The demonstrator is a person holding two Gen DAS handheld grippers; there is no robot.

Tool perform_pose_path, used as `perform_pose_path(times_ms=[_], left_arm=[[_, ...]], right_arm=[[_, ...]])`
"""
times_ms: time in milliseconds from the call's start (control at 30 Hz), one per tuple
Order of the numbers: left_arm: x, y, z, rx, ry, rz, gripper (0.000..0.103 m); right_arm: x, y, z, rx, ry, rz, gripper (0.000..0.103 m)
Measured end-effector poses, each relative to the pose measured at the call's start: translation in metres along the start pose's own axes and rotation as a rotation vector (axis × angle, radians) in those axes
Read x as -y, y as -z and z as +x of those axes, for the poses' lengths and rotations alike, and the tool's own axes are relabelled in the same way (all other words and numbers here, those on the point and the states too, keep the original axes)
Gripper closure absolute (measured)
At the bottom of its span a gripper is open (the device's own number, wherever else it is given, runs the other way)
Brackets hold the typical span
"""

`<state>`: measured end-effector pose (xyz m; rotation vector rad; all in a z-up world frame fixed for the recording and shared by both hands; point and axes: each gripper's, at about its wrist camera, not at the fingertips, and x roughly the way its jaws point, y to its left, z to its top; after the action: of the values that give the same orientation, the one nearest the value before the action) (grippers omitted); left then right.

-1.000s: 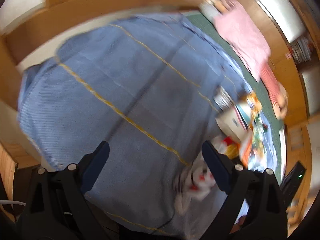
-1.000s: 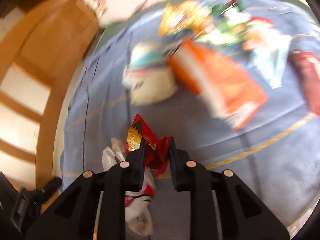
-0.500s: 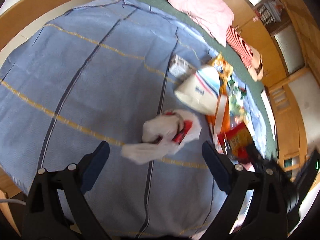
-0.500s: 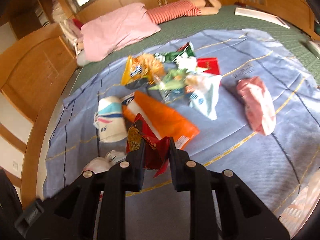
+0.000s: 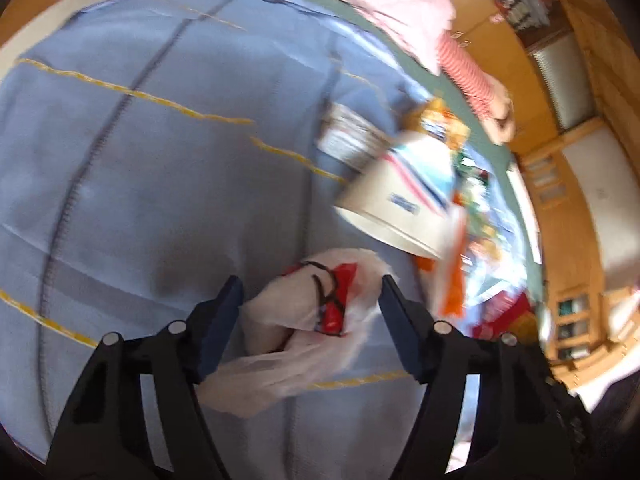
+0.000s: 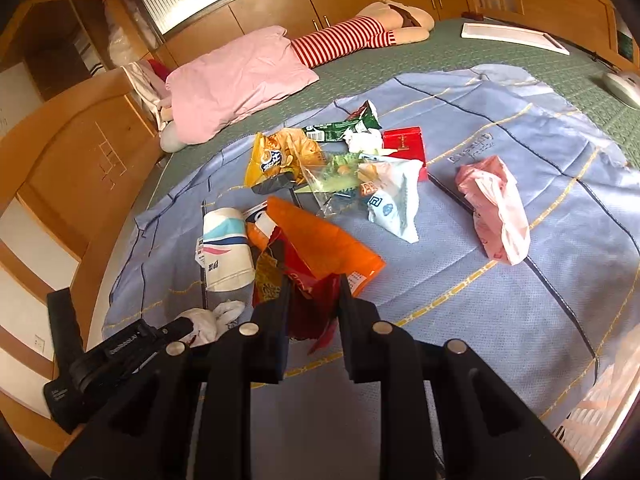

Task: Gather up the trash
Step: 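Carry the white bag and red wrapper to the trash bag and release them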

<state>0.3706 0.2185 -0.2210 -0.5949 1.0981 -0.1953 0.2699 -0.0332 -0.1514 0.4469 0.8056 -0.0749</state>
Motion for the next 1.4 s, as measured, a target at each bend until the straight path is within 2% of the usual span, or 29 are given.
perform_pose_path(times_ms=[67,167,233,367,500,633,700,733,767,867,933,1033,1133,1233,1333,1400], left_arm=[[0.010,0.006,0.001,-0.040,0.094,0.018,0.034],[0.026,0.019,0.011,-0.151,0.229,0.057,0.032],[0.034,0.024,0.010,-0.130,0.225,0.076,0.028],[0.034,0.022,0.015,-0.088,0.179,0.024,0.022],[0.046,0.025,0.030,-0.091,0.135,0.044,0.021],[0.066,0.035,0.038,-0.106,0.125,0.111,0.019],[0.074,0.042,0.046,-0.112,0.082,0.160,0.020],[0.075,0.044,0.050,-0.116,0.065,0.174,0.029],[0.075,0.047,0.055,-0.126,0.047,0.186,0.044],[0.071,0.051,0.057,-0.132,0.025,0.199,0.059],[0.067,0.052,0.051,-0.115,0.017,0.211,0.064],[0.065,0.052,0.029,-0.052,-0.013,0.222,0.065],[0.067,0.052,-0.012,0.078,-0.020,0.239,0.065],[0.075,0.059,-0.065,0.240,-0.042,0.288,0.065],[0.091,0.085,-0.118,0.420,-0.131,0.397,0.065],[0.093,0.107,-0.142,0.488,-0.161,0.437,0.065]], right_arm=[[0.001,0.000,-0.001,0.004,0.000,0.007,0.081],[0.006,-0.001,-0.003,0.016,0.010,0.031,0.081],[0.013,-0.002,-0.007,0.037,0.027,0.058,0.081],[0.023,-0.004,-0.017,0.091,0.080,0.093,0.081],[0.030,-0.006,-0.021,0.117,0.113,0.117,0.081],[0.034,-0.007,-0.023,0.129,0.127,0.128,0.081],[0.033,-0.007,-0.022,0.127,0.124,0.120,0.081],[0.032,-0.007,-0.022,0.126,0.122,0.117,0.081],[0.031,-0.007,-0.022,0.125,0.120,0.114,0.081],[0.029,-0.007,-0.022,0.127,0.115,0.107,0.081],[0.028,-0.007,-0.022,0.127,0.113,0.107,0.081],[0.028,-0.006,-0.022,0.130,0.107,0.110,0.081],[0.028,-0.006,-0.027,0.150,0.084,0.113,0.081],[0.025,-0.006,-0.044,0.196,0.043,0.086,0.081],[0.025,0.000,-0.070,0.174,-0.037,0.039,0.081],[0.025,0.002,-0.089,0.131,-0.096,-0.003,0.081]])
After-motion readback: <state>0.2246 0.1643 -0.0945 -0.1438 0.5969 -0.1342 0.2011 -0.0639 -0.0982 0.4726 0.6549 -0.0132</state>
